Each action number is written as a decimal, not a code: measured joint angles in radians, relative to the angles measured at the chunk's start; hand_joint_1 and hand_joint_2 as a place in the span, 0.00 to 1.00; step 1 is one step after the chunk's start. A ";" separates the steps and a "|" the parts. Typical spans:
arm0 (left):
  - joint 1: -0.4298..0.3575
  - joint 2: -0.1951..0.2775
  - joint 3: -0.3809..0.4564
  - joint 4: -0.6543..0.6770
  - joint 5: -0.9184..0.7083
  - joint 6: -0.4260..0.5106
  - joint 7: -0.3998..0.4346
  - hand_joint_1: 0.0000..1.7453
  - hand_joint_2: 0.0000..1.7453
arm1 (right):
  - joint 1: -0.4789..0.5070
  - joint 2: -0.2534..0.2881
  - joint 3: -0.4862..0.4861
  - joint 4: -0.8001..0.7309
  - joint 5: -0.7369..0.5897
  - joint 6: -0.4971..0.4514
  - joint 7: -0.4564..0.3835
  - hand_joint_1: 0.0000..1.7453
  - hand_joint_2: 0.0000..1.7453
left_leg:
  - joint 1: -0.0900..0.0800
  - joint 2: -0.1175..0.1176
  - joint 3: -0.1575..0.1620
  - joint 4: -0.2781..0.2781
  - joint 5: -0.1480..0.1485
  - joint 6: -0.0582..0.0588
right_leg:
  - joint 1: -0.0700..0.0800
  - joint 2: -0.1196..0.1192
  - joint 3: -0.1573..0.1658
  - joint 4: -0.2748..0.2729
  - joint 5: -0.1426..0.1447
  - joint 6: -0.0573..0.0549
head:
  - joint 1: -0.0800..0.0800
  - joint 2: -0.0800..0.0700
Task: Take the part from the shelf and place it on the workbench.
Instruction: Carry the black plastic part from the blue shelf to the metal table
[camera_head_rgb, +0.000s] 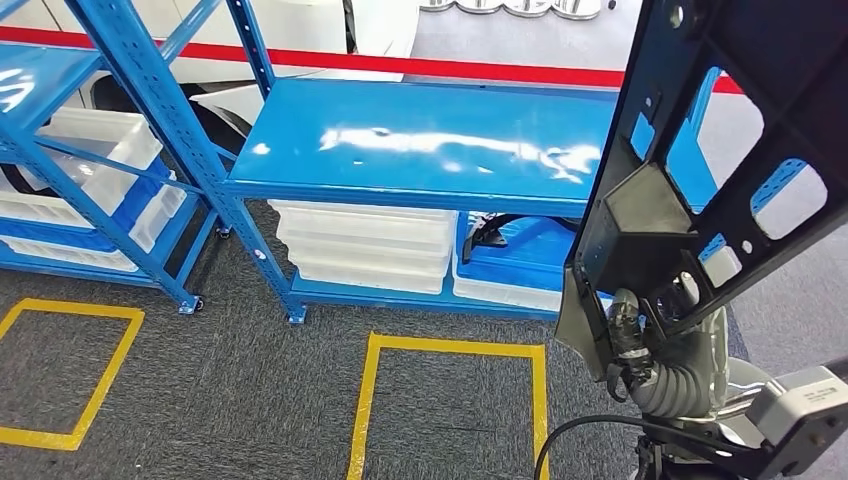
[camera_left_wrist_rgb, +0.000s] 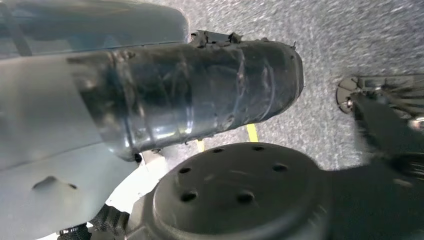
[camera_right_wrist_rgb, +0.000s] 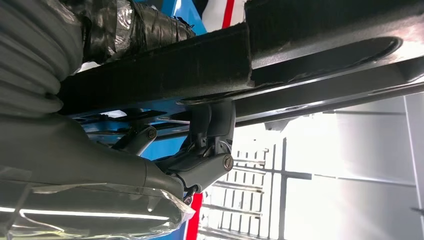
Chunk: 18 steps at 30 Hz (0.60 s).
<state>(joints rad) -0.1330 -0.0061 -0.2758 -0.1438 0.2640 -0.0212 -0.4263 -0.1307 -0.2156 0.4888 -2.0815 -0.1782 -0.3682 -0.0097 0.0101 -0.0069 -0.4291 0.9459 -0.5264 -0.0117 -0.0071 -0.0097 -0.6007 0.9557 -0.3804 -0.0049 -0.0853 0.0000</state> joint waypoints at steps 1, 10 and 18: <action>-0.001 0.000 0.000 0.000 0.000 0.000 0.000 0.00 0.00 | 0.000 -0.001 0.000 0.000 0.000 0.001 0.000 1.00 1.00 | -0.002 0.000 0.003 -0.012 -0.001 0.006 | 0.000 -0.001 -0.003 0.001 0.008 0.007 | 0.001 0.000; -0.001 -0.026 0.000 0.000 -0.001 -0.003 -0.001 0.00 0.00 | 0.006 -0.012 0.000 0.002 0.002 0.002 0.004 1.00 1.00 | 0.000 0.007 -0.118 -0.009 0.097 0.037 | -0.010 0.006 -0.064 0.308 -0.169 0.038 | 0.007 0.000; 0.000 -0.030 0.000 -0.001 -0.001 -0.003 -0.002 0.00 0.00 | 0.001 -0.017 0.000 0.000 0.006 0.004 0.006 1.00 1.00 | -0.001 0.005 -0.172 -0.008 0.161 -0.002 | 0.002 0.002 0.170 -0.060 -0.115 -0.004 | 0.004 0.000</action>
<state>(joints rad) -0.1328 -0.0359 -0.2762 -0.1446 0.2632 -0.0244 -0.4283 -0.1293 -0.2327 0.4887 -2.0814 -0.1726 -0.3637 -0.0035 0.0095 -0.0018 -0.6008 0.9381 -0.3650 -0.0135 -0.0049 -0.0080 -0.4311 0.8962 -0.4955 -0.0090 -0.0813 0.0000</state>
